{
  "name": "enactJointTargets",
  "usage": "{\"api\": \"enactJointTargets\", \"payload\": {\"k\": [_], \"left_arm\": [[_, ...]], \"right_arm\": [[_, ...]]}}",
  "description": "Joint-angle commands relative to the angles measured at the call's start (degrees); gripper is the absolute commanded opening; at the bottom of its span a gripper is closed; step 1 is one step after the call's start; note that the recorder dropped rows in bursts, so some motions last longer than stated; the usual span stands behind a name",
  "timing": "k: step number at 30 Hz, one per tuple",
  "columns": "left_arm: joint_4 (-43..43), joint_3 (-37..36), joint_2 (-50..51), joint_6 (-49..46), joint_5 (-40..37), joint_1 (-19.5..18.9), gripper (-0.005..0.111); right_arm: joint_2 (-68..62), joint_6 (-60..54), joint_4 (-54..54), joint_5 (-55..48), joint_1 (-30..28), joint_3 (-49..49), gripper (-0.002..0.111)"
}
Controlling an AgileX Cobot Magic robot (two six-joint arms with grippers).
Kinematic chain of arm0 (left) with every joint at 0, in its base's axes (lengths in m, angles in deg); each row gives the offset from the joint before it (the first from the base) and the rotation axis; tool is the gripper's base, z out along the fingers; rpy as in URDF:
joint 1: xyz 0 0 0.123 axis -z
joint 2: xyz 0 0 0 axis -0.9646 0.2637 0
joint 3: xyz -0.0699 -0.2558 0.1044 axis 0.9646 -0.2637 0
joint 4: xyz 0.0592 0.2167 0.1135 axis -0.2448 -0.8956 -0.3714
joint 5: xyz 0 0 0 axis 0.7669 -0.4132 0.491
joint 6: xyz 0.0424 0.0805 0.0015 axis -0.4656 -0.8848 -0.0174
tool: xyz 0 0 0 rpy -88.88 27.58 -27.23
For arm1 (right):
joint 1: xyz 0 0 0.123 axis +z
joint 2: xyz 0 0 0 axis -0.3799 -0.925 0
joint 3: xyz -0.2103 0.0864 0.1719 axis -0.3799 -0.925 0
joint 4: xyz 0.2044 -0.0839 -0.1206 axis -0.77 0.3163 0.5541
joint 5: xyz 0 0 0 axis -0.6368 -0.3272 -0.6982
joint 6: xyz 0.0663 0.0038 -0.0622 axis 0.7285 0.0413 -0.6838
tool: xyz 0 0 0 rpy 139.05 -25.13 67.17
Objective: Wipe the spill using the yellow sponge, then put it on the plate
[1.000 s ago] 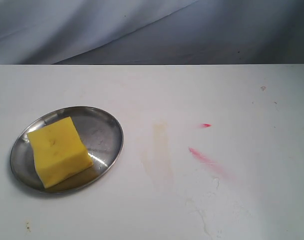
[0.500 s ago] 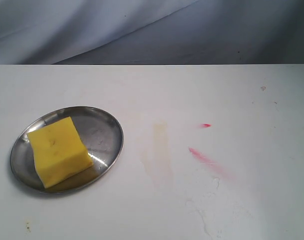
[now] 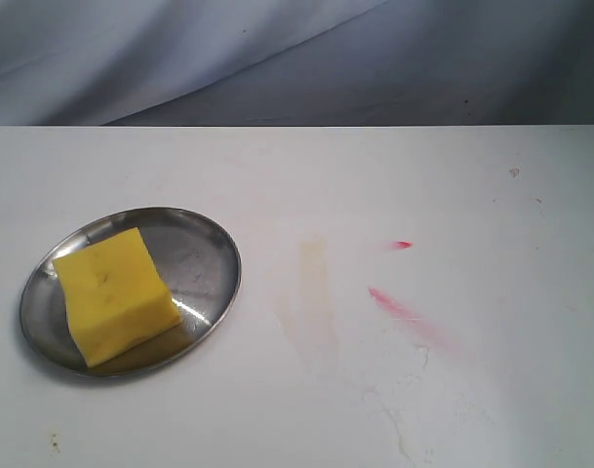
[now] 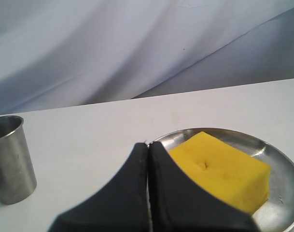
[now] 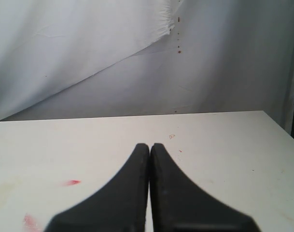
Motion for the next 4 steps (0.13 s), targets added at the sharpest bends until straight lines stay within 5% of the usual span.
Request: {"api": "enactJointTargets", "payload": {"k": [1, 4], "left_arm": [[0.0, -0.3, -0.2, 0.1, 0.4, 0.0, 0.000], [0.0, -0.3, -0.2, 0.1, 0.4, 0.0, 0.000]], "right_arm": [[0.4, -0.5, -0.4, 0.6, -0.4, -0.2, 0.000], [0.4, -0.5, -0.4, 0.6, -0.4, -0.2, 0.000]]}}
